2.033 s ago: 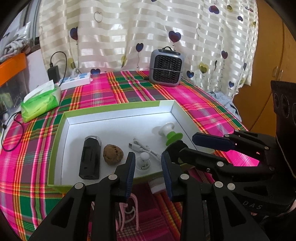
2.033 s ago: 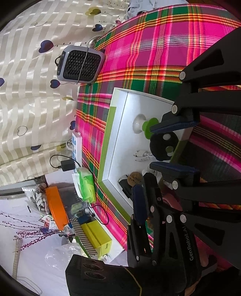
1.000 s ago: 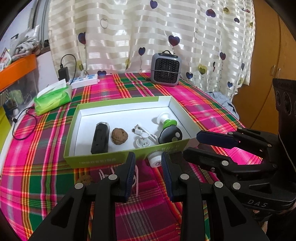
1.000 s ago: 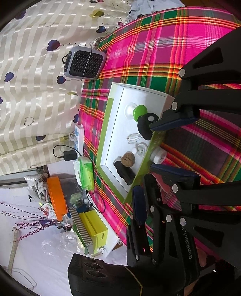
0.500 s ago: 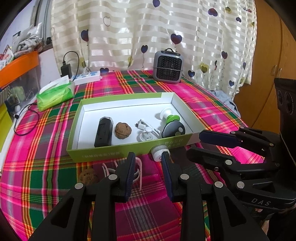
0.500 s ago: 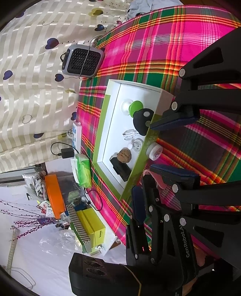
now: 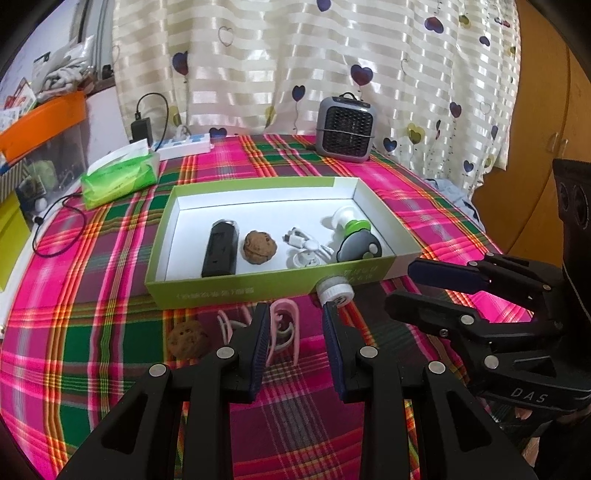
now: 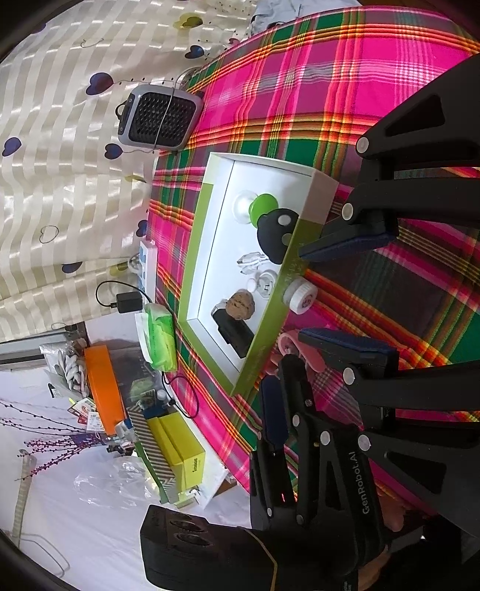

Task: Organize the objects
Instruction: 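Withdraw both grippers from the box toward the walnut and white cap, then grasp the brown walnut with the left gripper while the right grasps the white round cap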

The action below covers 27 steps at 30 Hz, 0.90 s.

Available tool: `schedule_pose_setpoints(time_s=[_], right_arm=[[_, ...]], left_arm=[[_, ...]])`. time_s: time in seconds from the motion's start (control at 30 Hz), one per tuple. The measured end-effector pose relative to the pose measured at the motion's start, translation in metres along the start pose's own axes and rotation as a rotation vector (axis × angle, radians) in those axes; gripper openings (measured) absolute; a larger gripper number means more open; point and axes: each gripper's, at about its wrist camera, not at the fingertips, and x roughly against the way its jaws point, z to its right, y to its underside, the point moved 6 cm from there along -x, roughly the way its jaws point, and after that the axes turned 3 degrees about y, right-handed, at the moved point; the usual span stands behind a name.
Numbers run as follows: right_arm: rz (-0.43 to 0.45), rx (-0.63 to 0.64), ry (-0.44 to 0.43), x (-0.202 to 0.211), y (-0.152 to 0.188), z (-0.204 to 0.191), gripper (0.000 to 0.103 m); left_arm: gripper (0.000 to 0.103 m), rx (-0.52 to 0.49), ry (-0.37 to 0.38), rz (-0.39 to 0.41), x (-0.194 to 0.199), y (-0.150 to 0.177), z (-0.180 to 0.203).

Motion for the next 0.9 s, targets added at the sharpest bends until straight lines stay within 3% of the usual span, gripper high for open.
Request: schedule_pose_setpoints(time_s=[0.9], right_arm=[[-0.040, -0.003, -0.020, -0.013, 0.007, -0.003, 0.039]], left_arm=[[0.027, 0.065, -0.076, 0.005, 0.013, 0.011, -0.039]])
